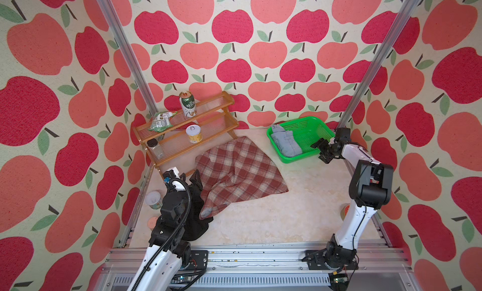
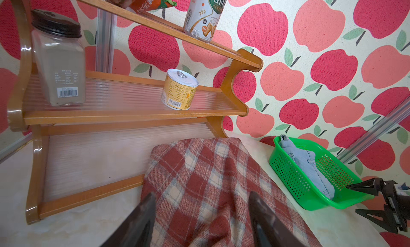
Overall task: Roll up the skirts
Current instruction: Move the basket to the corner of the board.
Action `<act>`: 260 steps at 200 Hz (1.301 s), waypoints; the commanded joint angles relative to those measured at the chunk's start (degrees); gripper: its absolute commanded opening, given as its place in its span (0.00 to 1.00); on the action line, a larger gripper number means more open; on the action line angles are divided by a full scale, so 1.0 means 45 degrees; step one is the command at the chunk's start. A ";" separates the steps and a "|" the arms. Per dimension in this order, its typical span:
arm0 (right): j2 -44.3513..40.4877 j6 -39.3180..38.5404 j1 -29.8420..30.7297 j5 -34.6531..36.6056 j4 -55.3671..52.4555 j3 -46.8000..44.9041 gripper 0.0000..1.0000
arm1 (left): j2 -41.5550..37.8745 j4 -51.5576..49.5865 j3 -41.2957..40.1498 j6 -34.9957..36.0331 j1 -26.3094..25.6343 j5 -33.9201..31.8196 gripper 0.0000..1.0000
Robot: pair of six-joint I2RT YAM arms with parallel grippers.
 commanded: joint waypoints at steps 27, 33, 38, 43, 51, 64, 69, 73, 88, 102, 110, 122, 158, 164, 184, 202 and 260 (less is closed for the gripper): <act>0.1136 0.1501 0.0014 0.0788 -0.0506 0.1366 0.63 | -0.0235 0.0178 -0.0229 0.0159 0.0051 -0.0034 0.68; 0.1243 0.1599 -0.0007 0.0791 -0.0549 0.1532 0.57 | -0.0246 0.0171 -0.0223 0.0161 0.0039 -0.0022 0.68; 0.1302 0.1709 0.0009 0.0787 -0.0547 0.1651 0.49 | -0.0247 0.0173 -0.0223 0.0179 0.0061 -0.0015 0.68; 0.1357 0.1809 0.0008 0.0784 -0.0547 0.1722 0.43 | -0.0245 0.0171 -0.0246 0.0203 0.0071 -0.0015 0.68; 0.1395 0.1968 0.0005 0.0786 -0.0547 0.1836 0.38 | -0.0245 0.0190 -0.0250 0.0232 0.0090 0.0003 0.68; 0.1419 0.2175 -0.0022 0.0787 -0.0547 0.1956 0.34 | -0.0211 0.0261 -0.0268 0.0239 0.0120 0.0051 0.68; 0.1414 0.2257 -0.0045 0.0777 -0.0560 0.1947 0.31 | -0.0171 0.0306 -0.0271 0.0239 0.0129 0.0058 0.68; 0.1403 0.2349 -0.0070 0.0748 -0.0551 0.1946 0.29 | -0.0141 0.0349 -0.0273 0.0224 0.0120 0.0063 0.67; 0.1385 0.2749 -0.0243 0.0598 -0.0337 0.1720 0.18 | 0.0031 0.0498 -0.0286 0.0213 0.0139 0.0136 0.68; 0.1312 0.3275 -0.0488 0.0488 -0.0225 0.1441 0.05 | 0.0225 0.0600 -0.0263 0.0200 0.0165 0.0218 0.67; 0.1227 0.3508 -0.0637 0.0326 -0.0013 0.1170 0.01 | 0.0312 0.0628 -0.0250 0.0183 0.0165 0.0257 0.68; 0.0980 0.3870 -0.0869 0.0228 0.0410 0.0665 0.01 | 0.0414 0.0651 -0.0213 0.0212 0.0152 0.0312 0.67; 0.0335 0.4568 -0.1628 0.0015 0.1109 -0.0231 0.00 | 0.0590 0.0719 -0.0134 0.0259 0.0208 0.0410 0.68; 0.0253 0.4632 -0.1746 0.0025 0.1104 -0.0264 0.00 | 0.0626 0.0739 -0.0134 0.0252 0.0208 0.0434 0.68; 0.0120 0.4996 -0.2178 -0.0057 0.0893 -0.0193 0.00 | 0.0757 0.0739 -0.0161 0.0164 0.0202 0.0473 0.67; 0.0006 0.5683 -0.2564 -0.0162 0.0938 -0.0226 0.01 | 0.0861 0.0698 -0.0163 0.0101 0.0207 0.0493 0.68; 0.0598 0.5653 -0.2523 -0.0711 0.1210 0.1023 0.53 | 0.2229 0.0069 0.0605 0.0109 0.0342 0.0862 0.72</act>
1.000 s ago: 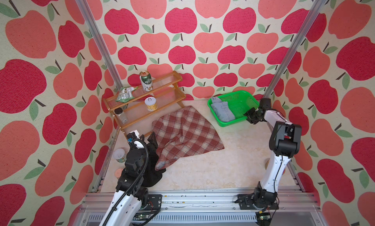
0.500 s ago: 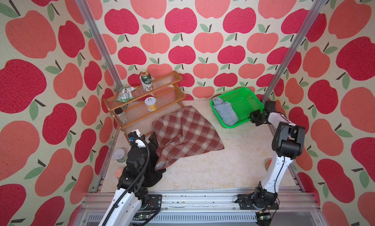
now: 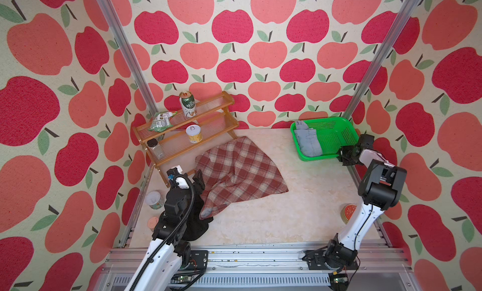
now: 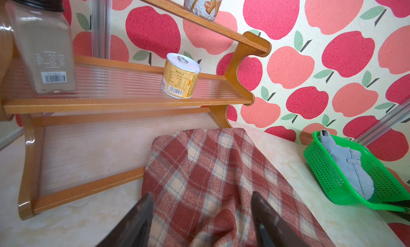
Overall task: Roll up the skirts
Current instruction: Move the basket to the corner of the board, then flatten out the skirt at the center of the board.
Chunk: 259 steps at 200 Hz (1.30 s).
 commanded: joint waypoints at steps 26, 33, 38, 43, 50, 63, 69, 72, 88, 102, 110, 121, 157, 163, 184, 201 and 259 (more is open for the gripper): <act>0.0259 -0.0717 0.0461 -0.1531 0.0292 0.0930 0.70 | 0.1650 -0.0786 0.1125 -0.0180 0.0322 0.0974 0.74; 0.0151 -0.1019 0.0481 -0.1675 0.0485 0.0740 0.72 | 0.1714 -0.0731 0.1120 -0.0199 0.0316 0.0997 0.74; 0.0013 -0.1301 0.0511 -0.1758 0.0623 0.0562 0.72 | 0.1737 -0.0710 0.1120 -0.0192 0.0345 0.0988 0.74; -0.0176 -0.1607 0.0535 -0.1774 0.0758 0.0388 0.76 | 0.1742 -0.0691 0.1120 -0.0193 0.0356 0.0951 0.74; -0.0480 -0.2013 0.0579 -0.1781 0.0863 0.0025 0.78 | 0.1738 -0.0652 0.1120 -0.0182 0.0370 0.0922 0.74; -0.1106 -0.2818 0.0634 -0.1805 0.0939 -0.0623 0.80 | 0.1796 -0.0554 0.1138 -0.0148 0.0479 0.0905 0.74; -0.1415 -0.3149 0.0667 -0.1805 0.0939 -0.0983 0.81 | 0.1855 -0.0499 0.1158 -0.0175 0.0543 0.0970 0.74; -0.1583 -0.3311 0.0669 -0.1812 0.0954 -0.1162 0.81 | 0.1895 -0.0455 0.1176 -0.0184 0.0568 0.1004 0.75; -0.2523 -0.4090 0.0731 -0.1771 0.1002 -0.2341 0.82 | 0.2197 -0.0322 0.1328 -0.0222 0.0676 0.1112 0.75; -0.3561 -0.4806 0.0894 -0.1610 0.1012 -0.3543 0.84 | 0.2517 -0.0221 0.1521 -0.0197 0.0746 0.1209 0.75; -0.4289 -0.5127 0.1090 -0.1338 0.1209 -0.4416 0.84 | 0.2699 -0.0182 0.1648 -0.0169 0.0788 0.1231 0.76; -0.5288 -0.5583 0.1571 -0.0888 0.1671 -0.5678 0.83 | 0.2913 -0.0157 0.1807 -0.0111 0.0834 0.1300 0.76; -0.8031 -0.7473 0.4103 -0.0895 0.1581 -0.8050 0.65 | 0.3577 -0.0002 0.2077 -0.0126 0.1303 0.1668 0.78; -0.8237 -0.7762 0.4526 -0.1039 0.1319 -0.8141 0.63 | 0.3684 0.0033 0.2077 -0.0212 0.1416 0.1780 0.79; -0.8156 -0.8811 0.5754 -0.2130 0.0367 -0.8061 0.60 | 0.3803 0.0060 0.2014 -0.0568 0.1721 0.1915 0.79; -0.7674 -0.9691 0.6656 -0.2374 -0.0523 -0.7803 0.61 | 0.3786 0.0255 0.1912 -0.0753 0.1745 0.1992 0.79; -0.6052 -1.0433 0.8081 -0.1691 -0.1276 -0.7962 0.61 | 0.3801 0.0088 0.2018 -0.0928 0.1751 0.2131 0.80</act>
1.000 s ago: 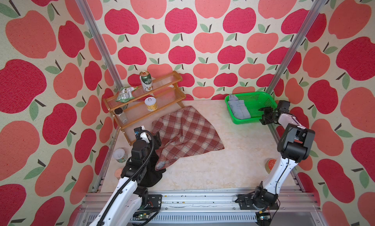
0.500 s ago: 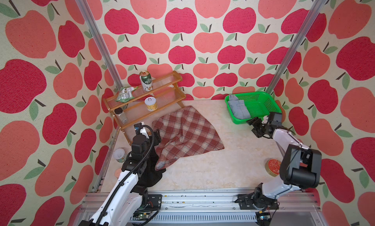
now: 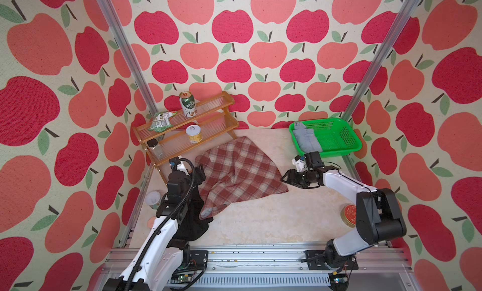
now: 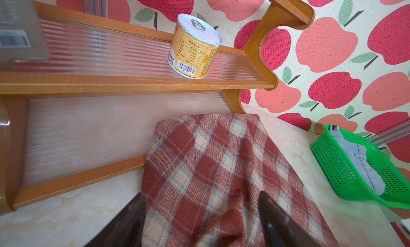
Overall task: Roll up the skirts
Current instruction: Flatten out the skirt at the center of the board.
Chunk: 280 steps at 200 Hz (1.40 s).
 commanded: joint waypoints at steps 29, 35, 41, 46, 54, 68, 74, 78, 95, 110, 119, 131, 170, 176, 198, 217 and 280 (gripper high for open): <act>0.0466 -0.0492 0.0100 0.0260 -0.0425 -0.0335 0.61 | -0.0117 -0.0079 0.0322 -0.0139 0.0042 0.0173 0.80; 0.0509 -0.0534 0.0130 0.0381 -0.0442 -0.0353 0.61 | -0.0103 -0.0088 0.0318 -0.0141 0.0049 0.0174 0.81; 0.0552 -0.0561 0.0149 0.0513 -0.0503 -0.0356 0.61 | -0.0097 -0.0078 0.0314 -0.0159 0.0042 0.0173 0.81; 0.0606 -0.0628 0.0156 0.0648 -0.0568 -0.0360 0.61 | -0.0078 -0.0079 0.0297 -0.0170 0.0047 0.0187 0.81; 0.0684 -0.0708 0.0178 0.0892 -0.0659 -0.0362 0.61 | -0.0040 -0.0039 0.0275 -0.0193 0.0052 0.0207 0.81; 0.0882 -0.0772 0.0199 0.1054 -0.0652 -0.0439 0.61 | 0.0019 0.0010 0.0226 -0.0238 0.0047 0.0212 0.81; 0.0975 -0.0770 0.0198 0.1042 -0.0626 -0.0457 0.61 | 0.0037 0.0039 0.0202 -0.0260 0.0052 0.0212 0.81; 0.1040 -0.0779 0.0198 0.1015 -0.0568 -0.0500 0.61 | 0.0039 0.0057 0.0180 -0.0273 0.0052 0.0212 0.81; 0.1310 -0.0637 0.0208 0.0814 -0.0206 -0.0652 0.61 | 0.0054 0.0117 0.0125 -0.0308 0.0048 0.0212 0.81; 0.1407 -0.0422 0.0218 0.0557 0.0214 -0.0767 0.58 | 0.0040 0.0096 0.0147 -0.0305 0.0049 0.0217 0.81; 0.1454 -0.0297 0.0218 0.0443 0.0411 -0.0844 0.51 | 0.0021 0.0061 0.0155 -0.0275 0.0050 0.0212 0.81; 0.1412 -0.0229 0.0218 0.0460 0.0542 -0.0889 0.37 | -0.0018 -0.0014 0.0175 -0.0227 0.0052 0.0174 0.81; 0.0532 -0.0262 -0.0592 0.0741 0.0136 -0.1007 0.02 | -0.0156 -0.0154 0.0167 -0.0084 0.0049 0.0119 0.81; 0.0271 -0.0318 -0.0955 0.0703 -0.0002 -0.1045 0.01 | -0.0173 -0.0166 0.0174 -0.0063 0.0052 0.0124 0.81; -0.0799 -0.0618 -0.2862 0.0236 -0.0541 -0.1193 0.00 | -0.0142 -0.0143 0.0157 0.0049 0.0048 0.0288 0.81; -0.1286 -0.0597 -0.4224 0.0258 -0.0732 -0.1128 0.00 | 0.0168 -0.0020 0.0192 0.0097 0.0000 0.0649 0.81; -0.0523 -0.0484 -0.5256 0.0390 -0.0838 -0.0330 0.54 | 0.3277 0.0889 0.0587 0.0002 -0.0374 0.1911 0.82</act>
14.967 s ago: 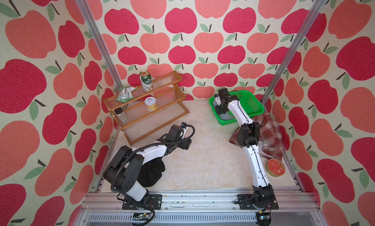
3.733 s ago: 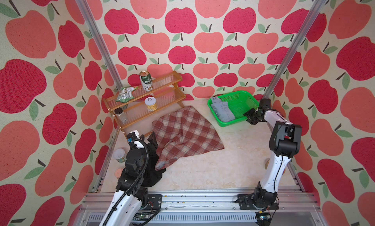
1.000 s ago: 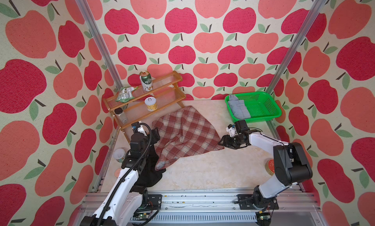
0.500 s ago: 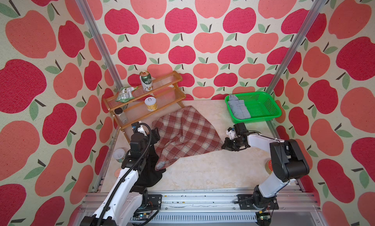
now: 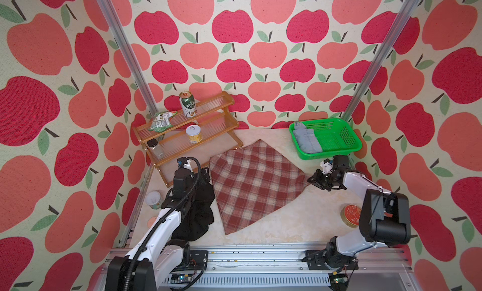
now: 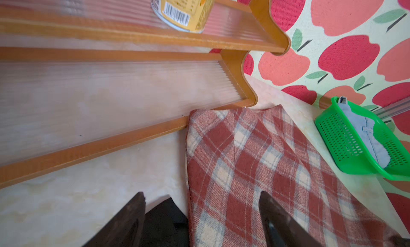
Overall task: Roll up the skirts
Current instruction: Flatten out the skirt at the center of the board, then fold the skirt at the center of the board.
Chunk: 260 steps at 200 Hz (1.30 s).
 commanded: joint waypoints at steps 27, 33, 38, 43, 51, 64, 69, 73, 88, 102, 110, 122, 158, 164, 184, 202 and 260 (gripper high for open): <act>-0.1196 0.0002 -0.0331 0.0204 -0.0420 -0.0057 0.70 | 0.2551 0.0906 0.1023 0.0130 -0.0029 0.0790 0.82; -0.1472 0.0052 -0.0305 0.0177 -0.0359 -0.0159 0.71 | 0.2771 0.1094 0.1063 0.0154 0.0045 0.0729 0.82; -0.1735 0.0093 -0.0267 0.0160 -0.0302 -0.0252 0.71 | 0.2947 0.1269 0.1094 0.0209 0.0090 0.0716 0.82; -0.1954 0.0132 -0.0205 0.0110 -0.0245 -0.0318 0.71 | 0.3101 0.1455 0.1147 0.0279 0.0143 0.0706 0.82; -0.2305 0.0172 -0.0050 0.0096 -0.0221 -0.0404 0.71 | 0.3455 0.1570 0.1350 0.0420 0.0216 0.0720 0.81; -0.2859 0.0219 0.0341 0.0192 -0.0120 -0.0499 0.72 | 0.4236 0.1350 0.1885 0.0664 0.0298 0.0856 0.79; -0.3155 0.0231 0.0605 0.0301 0.0016 -0.0566 0.72 | 0.4511 0.1324 0.2109 0.0704 0.0361 0.0950 0.78; -0.3405 0.0254 0.0834 0.0365 0.0165 -0.0647 0.72 | 0.4738 0.1355 0.2221 0.0713 0.0404 0.1051 0.76; -0.4167 0.0258 0.1681 0.0513 0.0634 -0.0855 0.76 | 0.5546 0.1689 0.2535 0.0626 0.0523 0.1201 0.71; -0.4612 0.0346 0.2285 0.0494 0.0775 -0.0795 0.76 | 0.6185 0.2024 0.2750 0.0373 0.0681 0.1405 0.66; -0.4759 0.0453 0.2510 0.0349 0.0870 -0.0725 0.76 | 0.6537 0.2236 0.2882 0.0273 0.0727 0.1638 0.64; -0.4871 0.0507 0.2792 0.0134 0.0840 -0.0517 0.77 | 0.6950 0.2239 0.3183 0.0198 0.0733 0.1690 0.64; -0.5227 0.0410 0.3696 -0.0132 0.0932 -0.0101 0.77 | 0.8050 0.2267 0.3765 0.0123 0.0724 0.1686 0.65; -0.5263 0.0409 0.3849 -0.0197 0.0984 -0.0059 0.77 | 0.8236 0.2337 0.3835 0.0104 0.0740 0.1723 0.65; -0.5284 0.0391 0.4345 -0.0202 0.1132 -0.0042 0.77 | 0.8773 0.2545 0.4113 -0.0024 0.0718 0.1982 0.65; -0.5191 0.0371 0.4742 -0.0128 0.1205 -0.0064 0.77 | 0.9323 0.2551 0.4445 -0.0038 0.0657 0.2184 0.65; -0.4643 -0.1058 0.6898 0.0145 0.0547 0.0319 0.77 | 1.0614 0.2910 0.5315 -0.0126 0.0520 0.2872 0.30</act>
